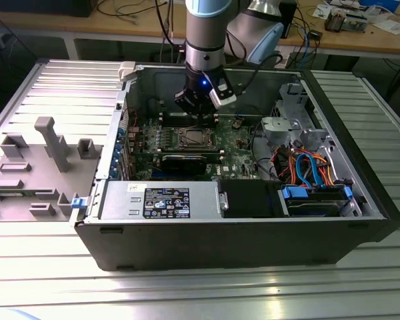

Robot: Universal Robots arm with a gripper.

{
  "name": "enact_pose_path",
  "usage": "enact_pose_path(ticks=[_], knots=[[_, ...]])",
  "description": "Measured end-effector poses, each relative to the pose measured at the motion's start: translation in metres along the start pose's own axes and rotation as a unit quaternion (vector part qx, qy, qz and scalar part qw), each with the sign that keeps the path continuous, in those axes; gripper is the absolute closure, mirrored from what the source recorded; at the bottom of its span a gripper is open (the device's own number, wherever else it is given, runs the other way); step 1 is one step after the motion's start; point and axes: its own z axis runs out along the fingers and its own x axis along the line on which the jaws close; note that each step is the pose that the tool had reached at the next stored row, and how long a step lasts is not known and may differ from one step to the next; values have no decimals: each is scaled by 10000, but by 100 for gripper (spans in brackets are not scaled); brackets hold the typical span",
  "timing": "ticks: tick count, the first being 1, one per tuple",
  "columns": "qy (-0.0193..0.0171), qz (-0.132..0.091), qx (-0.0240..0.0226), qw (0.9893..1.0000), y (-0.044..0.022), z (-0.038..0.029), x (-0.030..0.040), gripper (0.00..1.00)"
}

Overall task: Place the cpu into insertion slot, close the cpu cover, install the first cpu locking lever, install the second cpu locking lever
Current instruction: 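Install the first cpu locking lever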

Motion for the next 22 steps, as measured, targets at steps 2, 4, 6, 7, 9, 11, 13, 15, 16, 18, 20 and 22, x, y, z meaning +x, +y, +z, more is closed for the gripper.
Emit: enact_pose_path(ticks=[2, 4, 6, 7, 9, 11, 13, 15, 16, 18, 20, 22], knots=[[0, 0, 0, 10000, -2, 31, -1, 89], [0, -1, 0, 10000, -4, 54, -1, 89], [1, 0, 1, 10000, -4, 60, -1, 89], [1, 0, 1, 10000, -4, 59, -1, 89], [0, 0, 0, 10000, -4, 61, -2, 89], [0, 0, -1, 10000, -3, 59, -2, 89], [-1, -1, -1, 10000, -3, 48, -2, 89], [0, -1, -1, 10000, -3, 44, -4, 89], [0, -1, 1, 10000, -3, 46, -6, 89], [0, -1, 15, 10000, -4, 60, -8, 89], [2, -2, 41, 10000, -6, 72, -9, 89], [3, -2, 52, 10000, -7, 75, -9, 89]])
